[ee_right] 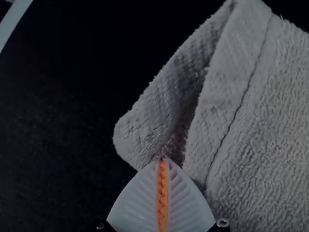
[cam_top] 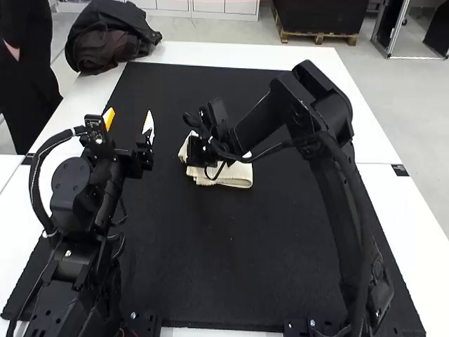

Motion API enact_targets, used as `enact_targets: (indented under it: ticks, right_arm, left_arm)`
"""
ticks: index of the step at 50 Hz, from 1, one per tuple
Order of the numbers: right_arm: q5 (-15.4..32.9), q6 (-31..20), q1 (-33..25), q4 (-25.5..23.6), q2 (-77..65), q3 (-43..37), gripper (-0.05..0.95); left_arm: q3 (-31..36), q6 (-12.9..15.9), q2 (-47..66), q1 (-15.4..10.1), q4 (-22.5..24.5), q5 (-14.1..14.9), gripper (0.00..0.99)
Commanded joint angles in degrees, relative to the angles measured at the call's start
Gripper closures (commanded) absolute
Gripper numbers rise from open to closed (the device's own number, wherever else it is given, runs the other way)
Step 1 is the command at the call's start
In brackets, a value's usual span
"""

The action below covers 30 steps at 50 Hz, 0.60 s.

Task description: Fold the towel.

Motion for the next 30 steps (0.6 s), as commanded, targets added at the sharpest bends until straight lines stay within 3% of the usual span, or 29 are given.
enact_targets:
  ticks: [1, 30]
  right_arm:
    - [0.5, -0.4, 0.7, 0.3, 0.7, 1.3, 0.90]
    - [0.2, -0.4, 0.5, 0.5, 5.8, 1.5, 0.90]
  left_arm:
    - [0.6, 0.0, -0.6, -0.2, 0.3, 0.6, 0.052]
    - [0.3, 0.0, -0.6, -0.3, 0.3, 0.6, 0.052]
